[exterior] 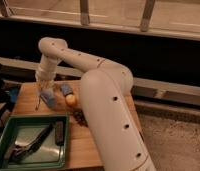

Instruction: Place towel in plastic cup

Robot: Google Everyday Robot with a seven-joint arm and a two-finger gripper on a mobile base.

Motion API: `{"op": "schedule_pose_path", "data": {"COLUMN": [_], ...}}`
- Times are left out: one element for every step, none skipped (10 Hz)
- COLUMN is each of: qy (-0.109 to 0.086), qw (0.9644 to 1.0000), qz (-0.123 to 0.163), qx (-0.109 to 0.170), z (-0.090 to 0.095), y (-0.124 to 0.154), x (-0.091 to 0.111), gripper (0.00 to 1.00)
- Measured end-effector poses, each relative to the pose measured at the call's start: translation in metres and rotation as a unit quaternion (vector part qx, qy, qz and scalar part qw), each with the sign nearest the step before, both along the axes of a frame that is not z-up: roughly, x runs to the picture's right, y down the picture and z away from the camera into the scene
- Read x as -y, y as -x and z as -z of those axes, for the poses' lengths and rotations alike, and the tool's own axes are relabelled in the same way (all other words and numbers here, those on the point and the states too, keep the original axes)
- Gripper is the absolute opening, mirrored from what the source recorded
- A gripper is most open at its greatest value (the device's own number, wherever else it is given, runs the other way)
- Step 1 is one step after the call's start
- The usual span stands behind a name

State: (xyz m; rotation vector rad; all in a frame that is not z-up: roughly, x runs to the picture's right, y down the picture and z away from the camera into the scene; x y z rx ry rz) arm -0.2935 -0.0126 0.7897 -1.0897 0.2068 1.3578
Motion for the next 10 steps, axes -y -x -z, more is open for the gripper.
{"op": "schedule_pose_path", "data": {"qy": [0.008,0.02,0.027,0.03,0.031,0.03,0.027,0.023,0.018,0.012], "qw": [0.9999,0.9997,0.9993,0.999,0.9988,0.9987,0.9986,0.9984,0.998,0.9977], "qz": [-0.003,-0.01,-0.022,-0.031,-0.037,-0.039,-0.038,-0.038,-0.038,-0.038], "qx": [-0.009,-0.014,-0.01,-0.008,0.002,0.016,0.025,0.036,0.047,0.055], "z": [-0.006,-0.012,-0.014,-0.014,-0.011,-0.004,0.002,0.009,0.018,0.026], "y": [-0.006,-0.012,-0.015,-0.019,-0.02,-0.017,-0.013,-0.011,-0.01,-0.008], "x": [-0.002,-0.006,-0.007,-0.007,-0.006,-0.003,-0.003,0.0,0.003,0.007], "gripper": [0.5,0.62,0.72,0.78,0.8,0.8,0.8,0.8,0.8,0.8]}}
